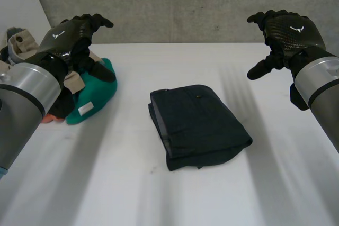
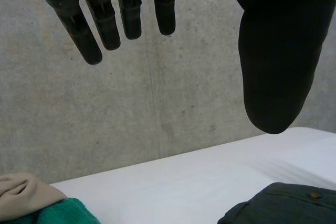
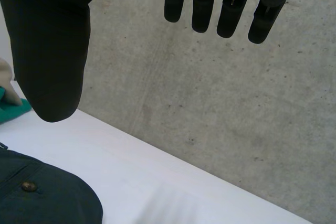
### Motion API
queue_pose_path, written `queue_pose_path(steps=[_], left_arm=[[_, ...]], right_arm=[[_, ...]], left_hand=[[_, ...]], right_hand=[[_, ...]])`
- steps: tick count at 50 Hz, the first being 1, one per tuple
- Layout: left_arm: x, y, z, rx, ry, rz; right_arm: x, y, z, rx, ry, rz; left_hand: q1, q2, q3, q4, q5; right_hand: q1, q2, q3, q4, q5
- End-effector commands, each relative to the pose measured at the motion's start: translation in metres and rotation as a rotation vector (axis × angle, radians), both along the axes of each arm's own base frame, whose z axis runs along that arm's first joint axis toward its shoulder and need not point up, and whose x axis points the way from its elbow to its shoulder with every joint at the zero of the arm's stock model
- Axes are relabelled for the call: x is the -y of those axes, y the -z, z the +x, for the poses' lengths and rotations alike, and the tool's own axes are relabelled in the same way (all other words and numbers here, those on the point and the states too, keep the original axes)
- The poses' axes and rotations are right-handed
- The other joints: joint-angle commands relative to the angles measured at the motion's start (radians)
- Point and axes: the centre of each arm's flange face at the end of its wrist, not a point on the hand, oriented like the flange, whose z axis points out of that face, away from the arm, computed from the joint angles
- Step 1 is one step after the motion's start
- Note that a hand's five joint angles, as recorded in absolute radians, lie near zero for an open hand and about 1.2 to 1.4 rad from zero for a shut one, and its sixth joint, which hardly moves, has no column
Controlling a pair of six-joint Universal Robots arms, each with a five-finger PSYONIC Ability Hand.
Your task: Fold the laundry.
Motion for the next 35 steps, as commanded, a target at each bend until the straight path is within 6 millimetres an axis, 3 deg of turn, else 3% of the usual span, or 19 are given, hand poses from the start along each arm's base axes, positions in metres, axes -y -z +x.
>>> queue_pose_path(steps=[1, 15, 19, 22, 27, 30, 35], left_arm=[[0.0, 0.0, 0.0, 0.0, 0.001, 0.0], [0.001, -0.002, -0.001, -0.005, 0.007, -0.011], [0.0, -0.006, -0.011, -0.01, 0.078, -0.039], [-0.001, -0.005, -0.023, 0.013, 0.193, -0.072], [-0.012, 0.006, -0.051, 0.121, 0.447, -0.128], [-0.018, 0.012, -0.064, 0.163, 0.534, -0.15], [-0.027, 0.022, -0.089, 0.217, 0.667, -0.187]], right_arm=[[0.001, 0.0, -0.001, -0.002, 0.003, 0.0], [0.003, -0.003, -0.001, -0.006, 0.001, -0.012], [0.002, -0.005, 0.0, -0.02, -0.013, 0.0], [-0.002, 0.004, 0.002, -0.065, -0.048, 0.077], [-0.001, 0.046, 0.005, -0.133, -0.117, 0.287], [-0.003, 0.064, 0.007, -0.149, -0.15, 0.355], [-0.003, 0.109, 0.009, -0.159, -0.202, 0.486]], left_hand=[[-0.14, -0.137, -0.134, -0.142, -0.177], [-0.14, -0.137, -0.134, -0.142, -0.177], [-0.14, -0.137, -0.134, -0.142, -0.177], [-0.14, -0.137, -0.134, -0.142, -0.177], [-0.14, -0.137, -0.134, -0.142, -0.177], [-0.14, -0.137, -0.134, -0.142, -0.177], [-0.14, -0.137, -0.134, -0.142, -0.177]], right_hand=[[-0.121, -0.113, -0.125, -0.124, -0.154], [-0.121, -0.113, -0.125, -0.124, -0.154], [-0.121, -0.113, -0.125, -0.124, -0.154], [-0.121, -0.113, -0.125, -0.124, -0.154], [-0.121, -0.113, -0.125, -0.124, -0.154], [-0.121, -0.113, -0.125, -0.124, -0.154], [-0.121, -0.113, -0.125, -0.124, -0.154]])
